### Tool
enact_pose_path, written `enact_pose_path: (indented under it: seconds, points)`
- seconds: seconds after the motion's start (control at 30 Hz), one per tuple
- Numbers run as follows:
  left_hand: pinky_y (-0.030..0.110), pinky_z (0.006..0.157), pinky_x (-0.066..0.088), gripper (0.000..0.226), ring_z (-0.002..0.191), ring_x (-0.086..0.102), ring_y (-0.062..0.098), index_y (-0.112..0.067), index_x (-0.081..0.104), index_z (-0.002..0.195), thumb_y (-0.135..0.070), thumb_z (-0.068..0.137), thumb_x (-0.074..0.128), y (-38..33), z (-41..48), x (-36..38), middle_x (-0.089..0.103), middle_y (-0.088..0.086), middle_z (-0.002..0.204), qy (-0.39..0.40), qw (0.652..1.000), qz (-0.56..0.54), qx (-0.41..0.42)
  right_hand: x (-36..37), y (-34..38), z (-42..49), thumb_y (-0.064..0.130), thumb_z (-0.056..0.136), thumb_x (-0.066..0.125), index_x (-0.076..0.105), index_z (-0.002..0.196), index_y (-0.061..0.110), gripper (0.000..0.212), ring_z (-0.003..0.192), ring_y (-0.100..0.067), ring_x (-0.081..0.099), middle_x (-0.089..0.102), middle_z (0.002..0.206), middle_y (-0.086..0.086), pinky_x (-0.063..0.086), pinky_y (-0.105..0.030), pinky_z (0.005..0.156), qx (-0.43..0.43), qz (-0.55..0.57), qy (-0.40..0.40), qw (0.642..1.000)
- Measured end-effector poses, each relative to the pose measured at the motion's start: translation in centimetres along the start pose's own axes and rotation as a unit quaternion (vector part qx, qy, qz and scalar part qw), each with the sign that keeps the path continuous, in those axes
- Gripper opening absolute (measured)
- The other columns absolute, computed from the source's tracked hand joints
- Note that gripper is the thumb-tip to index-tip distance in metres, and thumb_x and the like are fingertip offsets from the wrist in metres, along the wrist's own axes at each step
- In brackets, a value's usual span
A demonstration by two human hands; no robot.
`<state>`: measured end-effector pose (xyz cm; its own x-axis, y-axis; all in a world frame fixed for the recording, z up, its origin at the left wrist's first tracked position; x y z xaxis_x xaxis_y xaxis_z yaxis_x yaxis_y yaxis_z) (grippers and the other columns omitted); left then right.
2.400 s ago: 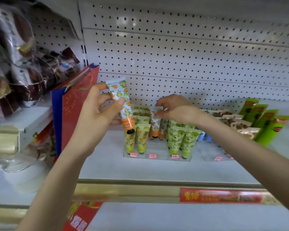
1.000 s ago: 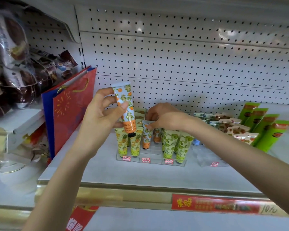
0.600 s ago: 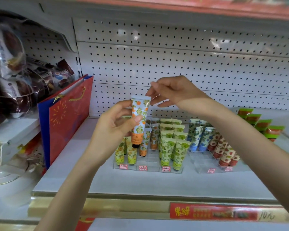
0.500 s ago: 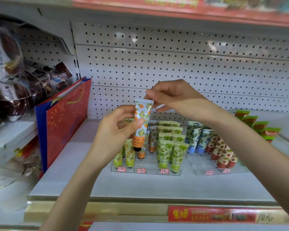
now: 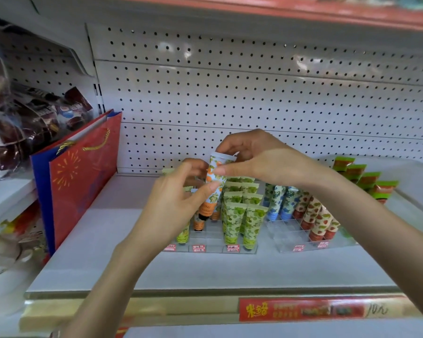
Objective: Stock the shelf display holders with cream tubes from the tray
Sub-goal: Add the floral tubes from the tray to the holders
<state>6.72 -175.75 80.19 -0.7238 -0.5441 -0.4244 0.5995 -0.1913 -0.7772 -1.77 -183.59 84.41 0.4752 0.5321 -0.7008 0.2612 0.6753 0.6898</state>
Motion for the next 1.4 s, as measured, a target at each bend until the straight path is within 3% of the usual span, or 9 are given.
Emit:
enact_pose_path:
  seconds: [0.07, 0.13, 0.23, 0.33, 0.63, 0.83, 1.0, 1.17, 1.4]
  points:
    - [0.027, 0.079, 0.044, 0.033, 0.107, 0.053, -0.001, -0.038, 0.052, 0.116, -0.055, 0.087, 0.05, 0.2, -0.8, -0.3, 0.058, -0.023, 0.115, 0.011, 0.982, 0.19, 0.012, -0.1, -0.8, 0.3, 0.019, 0.081, 0.073, 0.066, 0.094, 0.015, 0.016, 0.061, 0.002, 0.055, 0.064, 0.085, 0.011, 0.043, -0.012, 0.066, 0.006, -0.014, -0.004, 1.0]
    - [0.029, 0.076, 0.039, 0.049, 0.116, 0.049, 0.007, -0.035, 0.048, 0.126, -0.064, 0.088, 0.035, 0.4, -1.7, -0.7, 0.053, -0.02, 0.126, 0.015, 0.943, 0.33, 0.028, 0.1, -1.7, 0.8, 0.02, 0.081, 0.073, 0.065, 0.093, 0.018, 0.014, 0.06, 0.012, 0.054, 0.061, 0.084, 0.015, 0.042, -0.011, 0.069, 0.012, -0.041, -0.004, 0.999]
    - [0.032, 0.085, 0.043, 0.056, 0.106, 0.059, 0.019, -0.02, 0.059, 0.12, -0.058, 0.087, 0.034, 0.2, -3.3, 0.1, 0.063, -0.005, 0.118, 0.036, 0.913, 0.393, 0.105, 0.8, -3.3, 1.5, 0.021, 0.081, 0.073, 0.063, 0.084, 0.029, 0.014, 0.07, 0.008, 0.057, 0.062, 0.088, 0.012, 0.048, -0.023, 0.081, 0.027, -0.062, 0.006, 0.998]
    - [0.04, 0.097, 0.037, 0.056, 0.105, 0.06, 0.02, -0.015, 0.064, 0.115, -0.054, 0.087, 0.035, 1.3, -4.9, 0.9, 0.065, -0.001, 0.116, 0.052, 0.891, 0.432, 0.13, 1.7, -4.6, 2.2, 0.019, 0.081, 0.072, 0.063, 0.086, 0.028, 0.014, 0.099, -0.012, 0.062, 0.066, 0.101, 0.004, 0.047, -0.035, 0.097, 0.042, -0.087, 0.018, 0.995]
    - [0.046, 0.097, 0.031, 0.063, 0.109, 0.062, 0.022, -0.016, 0.064, 0.118, -0.056, 0.093, 0.023, 3.9, -8.8, 3.3, 0.065, 0.001, 0.12, 0.115, 0.872, 0.457, 0.129, 4.6, -7.3, 3.3, 0.029, 0.081, 0.072, 0.064, 0.096, 0.027, 0.018, 0.105, -0.015, 0.059, 0.065, 0.109, 0.004, 0.048, -0.038, 0.095, 0.084, -0.202, 0.064, 0.974]
    - [0.05, 0.092, 0.047, 0.069, 0.104, 0.064, 0.021, -0.016, 0.068, 0.112, -0.055, 0.096, 0.014, 5.6, -9.9, 4.0, 0.068, 0.0, 0.112, 0.154, 0.873, 0.452, 0.095, 4.9, -7.5, 3.1, 0.03, 0.08, 0.073, 0.065, 0.104, 0.021, 0.027, 0.094, -0.015, 0.058, 0.061, 0.101, 0.003, 0.045, -0.024, 0.08, 0.107, -0.247, 0.061, 0.961]
    - [0.05, 0.091, 0.048, 0.068, 0.103, 0.064, 0.021, -0.017, 0.068, 0.112, -0.055, 0.096, 0.014, 6.0, -9.9, 4.0, 0.068, -0.001, 0.112, 0.159, 0.875, 0.449, 0.088, 5.1, -7.6, 3.0, 0.03, 0.08, 0.073, 0.066, 0.103, 0.02, 0.026, 0.09, -0.014, 0.056, 0.058, 0.095, 0.005, 0.044, -0.025, 0.08, 0.114, -0.262, 0.054, 0.957]
    - [0.05, 0.091, 0.049, 0.069, 0.103, 0.064, 0.02, -0.017, 0.067, 0.113, -0.056, 0.095, 0.013, 6.2, -9.8, 3.9, 0.068, -0.001, 0.111, 0.17, 0.872, 0.452, 0.078, 5.2, -7.8, 2.8, 0.029, 0.08, 0.073, 0.066, 0.103, 0.021, 0.025, 0.095, -0.013, 0.057, 0.062, 0.101, 0.005, 0.048, -0.031, 0.088, 0.113, -0.261, 0.054, 0.957]
    - [0.046, 0.091, 0.049, 0.068, 0.103, 0.064, 0.016, -0.021, 0.067, 0.112, -0.057, 0.095, 0.013, 5.0, -9.6, 2.7, 0.069, -0.004, 0.109, 0.171, 0.878, 0.44, 0.08, 4.2, -7.3, 2.7, 0.037, 0.085, 0.065, 0.064, 0.102, 0.021, 0.023, 0.093, -0.011, 0.058, 0.062, 0.099, 0.007, 0.046, -0.019, 0.072, 0.132, -0.24, 0.067, 0.96]
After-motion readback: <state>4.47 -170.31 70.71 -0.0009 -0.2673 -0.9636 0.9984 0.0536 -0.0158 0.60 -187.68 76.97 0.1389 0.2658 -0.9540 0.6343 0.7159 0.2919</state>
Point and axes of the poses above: each hand's wrist, its own z-axis towards the middle knuckle, its own x-axis out of the palm, y = z × x, the point moved 10 cm from there along z, towards the middle knuckle
